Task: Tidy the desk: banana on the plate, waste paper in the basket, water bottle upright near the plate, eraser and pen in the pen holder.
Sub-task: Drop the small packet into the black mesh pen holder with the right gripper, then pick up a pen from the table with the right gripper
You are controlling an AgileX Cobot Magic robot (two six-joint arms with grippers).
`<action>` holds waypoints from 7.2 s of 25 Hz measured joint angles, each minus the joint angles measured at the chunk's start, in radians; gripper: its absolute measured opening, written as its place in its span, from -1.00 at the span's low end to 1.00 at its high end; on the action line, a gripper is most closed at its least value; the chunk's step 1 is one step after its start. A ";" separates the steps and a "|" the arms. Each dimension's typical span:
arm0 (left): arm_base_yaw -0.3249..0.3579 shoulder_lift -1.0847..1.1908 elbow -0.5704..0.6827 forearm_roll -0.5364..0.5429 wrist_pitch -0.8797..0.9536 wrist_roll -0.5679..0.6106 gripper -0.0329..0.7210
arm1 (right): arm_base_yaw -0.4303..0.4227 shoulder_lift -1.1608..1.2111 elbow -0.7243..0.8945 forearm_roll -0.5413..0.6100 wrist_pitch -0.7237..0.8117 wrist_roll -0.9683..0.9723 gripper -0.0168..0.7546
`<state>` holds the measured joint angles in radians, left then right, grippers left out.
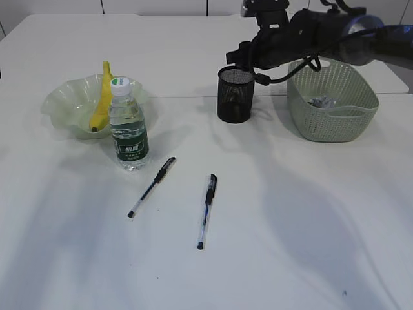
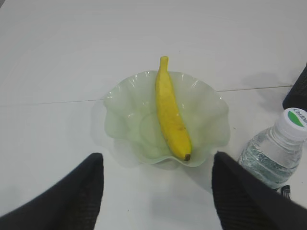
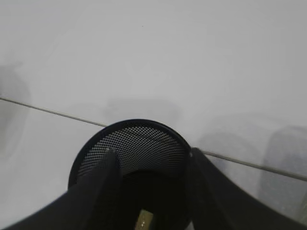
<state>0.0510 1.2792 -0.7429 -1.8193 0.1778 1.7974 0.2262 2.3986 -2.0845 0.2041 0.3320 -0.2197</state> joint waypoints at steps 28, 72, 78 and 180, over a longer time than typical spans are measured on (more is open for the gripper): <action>0.000 0.000 0.002 0.002 0.030 0.000 0.40 | 0.000 -0.044 -0.461 0.340 0.916 0.004 -0.08; 0.000 0.077 0.002 0.037 -0.111 0.000 0.40 | 0.173 -0.043 -0.177 -0.058 0.916 0.690 -0.08; 0.000 0.079 0.002 0.029 -0.113 0.000 0.40 | 0.173 0.011 -0.175 0.044 0.914 0.714 -0.08; 0.000 0.079 0.002 0.012 -0.088 0.000 0.40 | 0.269 -0.022 0.072 -0.096 0.894 0.720 -0.08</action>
<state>0.0510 1.3579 -0.7413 -1.8072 0.0899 1.7974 0.4952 2.3768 -2.0123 0.1082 1.2263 0.5001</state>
